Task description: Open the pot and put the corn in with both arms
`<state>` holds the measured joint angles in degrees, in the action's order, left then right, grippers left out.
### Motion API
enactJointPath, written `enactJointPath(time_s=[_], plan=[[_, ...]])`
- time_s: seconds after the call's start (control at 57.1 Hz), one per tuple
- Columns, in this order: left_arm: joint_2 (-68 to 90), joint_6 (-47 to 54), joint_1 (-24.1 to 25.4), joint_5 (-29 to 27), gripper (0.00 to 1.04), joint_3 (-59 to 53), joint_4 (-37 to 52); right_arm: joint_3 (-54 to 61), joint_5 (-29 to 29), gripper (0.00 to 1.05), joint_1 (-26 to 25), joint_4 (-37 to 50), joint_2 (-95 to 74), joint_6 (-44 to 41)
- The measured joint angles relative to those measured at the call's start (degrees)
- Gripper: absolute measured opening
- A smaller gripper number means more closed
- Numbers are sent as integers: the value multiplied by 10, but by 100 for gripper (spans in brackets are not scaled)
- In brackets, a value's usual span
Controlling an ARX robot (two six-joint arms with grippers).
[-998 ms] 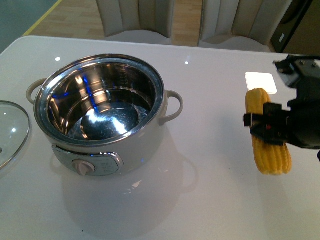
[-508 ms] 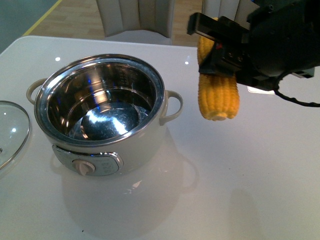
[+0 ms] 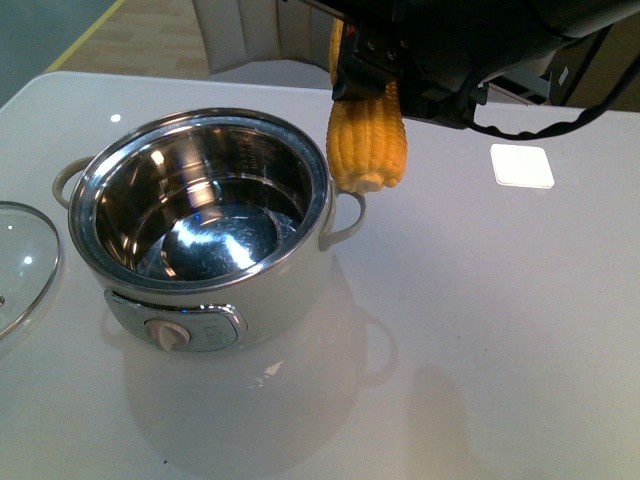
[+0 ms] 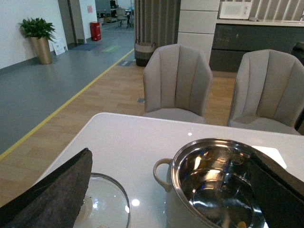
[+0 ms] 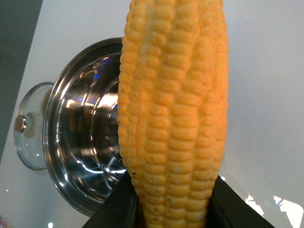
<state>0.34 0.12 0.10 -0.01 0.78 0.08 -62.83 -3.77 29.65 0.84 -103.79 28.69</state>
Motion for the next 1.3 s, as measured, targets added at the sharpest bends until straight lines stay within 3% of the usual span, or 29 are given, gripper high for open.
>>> enactJointPath(time_s=[0.77, 1.19, 1.295], plan=[[0, 0, 0, 0, 98, 0, 0, -166, 33, 23, 59, -43, -130, 52], [0, 0, 0, 0, 98, 0, 0, -213, 19, 22, 91, -61, -197, 73], [0, 0, 0, 0, 98, 0, 0, -216, 20, 37, 91, -63, -202, 74]])
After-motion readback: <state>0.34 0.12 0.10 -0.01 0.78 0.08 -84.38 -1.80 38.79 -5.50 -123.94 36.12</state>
